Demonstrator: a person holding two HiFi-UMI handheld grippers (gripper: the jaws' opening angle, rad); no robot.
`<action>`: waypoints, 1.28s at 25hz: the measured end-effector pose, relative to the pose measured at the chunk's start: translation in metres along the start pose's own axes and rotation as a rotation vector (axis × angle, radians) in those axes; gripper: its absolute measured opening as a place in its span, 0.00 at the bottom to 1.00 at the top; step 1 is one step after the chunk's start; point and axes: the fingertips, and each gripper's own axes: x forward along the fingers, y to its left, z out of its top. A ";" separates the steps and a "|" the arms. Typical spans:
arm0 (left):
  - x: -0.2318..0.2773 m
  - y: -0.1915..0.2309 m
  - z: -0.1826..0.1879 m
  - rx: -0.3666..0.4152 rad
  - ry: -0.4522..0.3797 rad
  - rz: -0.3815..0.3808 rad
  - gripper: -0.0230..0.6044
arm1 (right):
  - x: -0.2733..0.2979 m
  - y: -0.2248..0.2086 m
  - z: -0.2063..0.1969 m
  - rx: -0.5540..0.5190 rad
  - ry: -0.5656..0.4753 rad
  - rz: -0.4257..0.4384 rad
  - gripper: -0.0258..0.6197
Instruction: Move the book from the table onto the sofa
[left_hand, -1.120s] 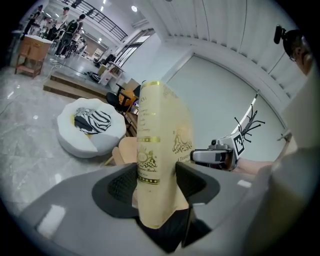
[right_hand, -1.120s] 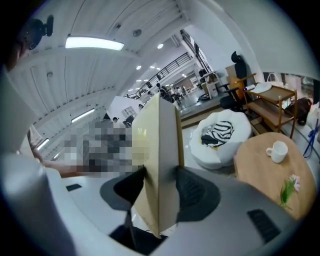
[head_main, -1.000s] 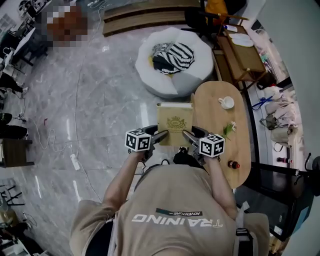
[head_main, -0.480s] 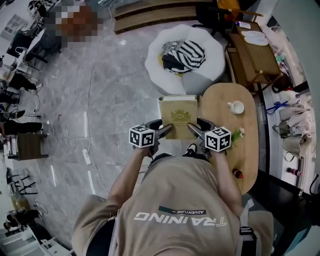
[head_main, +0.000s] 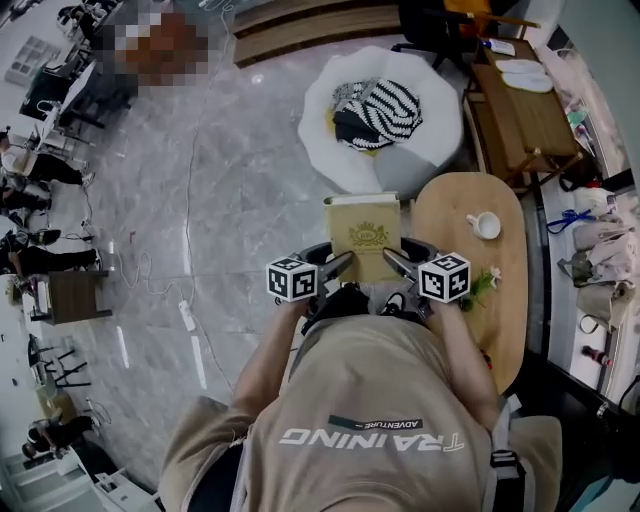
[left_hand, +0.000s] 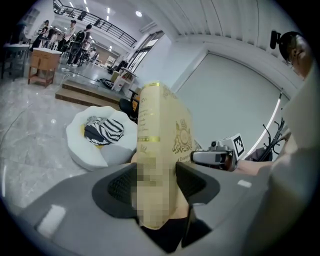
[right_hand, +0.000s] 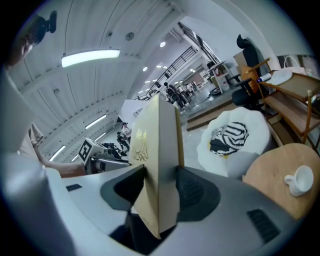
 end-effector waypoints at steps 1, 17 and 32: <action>0.001 0.005 0.006 -0.003 -0.005 -0.006 0.42 | 0.005 -0.002 0.006 -0.008 0.004 -0.003 0.36; 0.003 0.123 0.107 -0.035 0.009 -0.124 0.42 | 0.125 -0.024 0.097 -0.016 0.041 -0.092 0.35; -0.012 0.210 0.142 -0.081 0.051 -0.169 0.42 | 0.215 -0.026 0.124 0.006 0.114 -0.091 0.35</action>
